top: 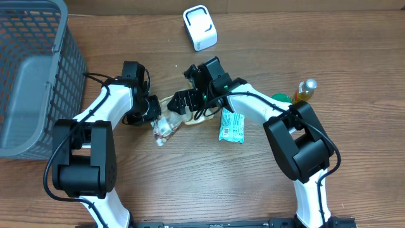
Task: Scan the item barcode
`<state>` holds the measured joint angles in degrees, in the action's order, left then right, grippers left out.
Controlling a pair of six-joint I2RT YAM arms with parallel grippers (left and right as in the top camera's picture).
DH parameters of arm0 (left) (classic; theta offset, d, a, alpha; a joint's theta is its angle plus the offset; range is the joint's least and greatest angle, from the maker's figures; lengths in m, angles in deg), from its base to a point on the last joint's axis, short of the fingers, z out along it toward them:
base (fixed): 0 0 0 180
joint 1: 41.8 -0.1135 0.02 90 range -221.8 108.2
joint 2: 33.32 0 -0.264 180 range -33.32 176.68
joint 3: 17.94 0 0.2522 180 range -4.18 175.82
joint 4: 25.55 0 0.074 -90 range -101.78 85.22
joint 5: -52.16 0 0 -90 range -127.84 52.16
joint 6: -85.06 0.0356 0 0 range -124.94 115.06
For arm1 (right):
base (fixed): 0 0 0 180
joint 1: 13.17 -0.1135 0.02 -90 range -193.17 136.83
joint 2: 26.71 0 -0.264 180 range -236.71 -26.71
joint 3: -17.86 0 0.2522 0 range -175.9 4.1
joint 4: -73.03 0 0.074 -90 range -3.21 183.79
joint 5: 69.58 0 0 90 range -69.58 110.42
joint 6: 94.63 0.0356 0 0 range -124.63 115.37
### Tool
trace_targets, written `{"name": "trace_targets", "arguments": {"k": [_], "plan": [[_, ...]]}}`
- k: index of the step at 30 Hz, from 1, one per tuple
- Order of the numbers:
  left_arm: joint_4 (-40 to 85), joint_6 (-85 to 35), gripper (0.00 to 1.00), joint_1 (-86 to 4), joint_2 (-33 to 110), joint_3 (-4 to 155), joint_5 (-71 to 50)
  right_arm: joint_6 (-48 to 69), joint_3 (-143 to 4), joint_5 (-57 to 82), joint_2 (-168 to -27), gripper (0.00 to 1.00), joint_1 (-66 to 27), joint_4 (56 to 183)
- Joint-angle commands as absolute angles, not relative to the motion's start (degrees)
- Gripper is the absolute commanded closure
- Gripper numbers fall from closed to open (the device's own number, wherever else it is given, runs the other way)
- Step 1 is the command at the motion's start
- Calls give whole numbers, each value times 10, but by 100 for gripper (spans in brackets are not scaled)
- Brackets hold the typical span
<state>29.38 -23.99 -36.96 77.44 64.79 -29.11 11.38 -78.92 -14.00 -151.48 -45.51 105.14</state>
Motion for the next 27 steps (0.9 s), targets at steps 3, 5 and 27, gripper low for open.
{"name": "trace_targets", "arguments": {"k": [3,5,27], "plan": [[282,-216,96,-367,770,639,-295,152,-777,-312,-1538,1,-466,1050],[282,-216,96,-367,770,639,-295,153,-777,-324,-1538,2,-466,1045],[280,-197,96,-367,770,639,-293,347,-787,-320,-1511,0,-447,970]]}}
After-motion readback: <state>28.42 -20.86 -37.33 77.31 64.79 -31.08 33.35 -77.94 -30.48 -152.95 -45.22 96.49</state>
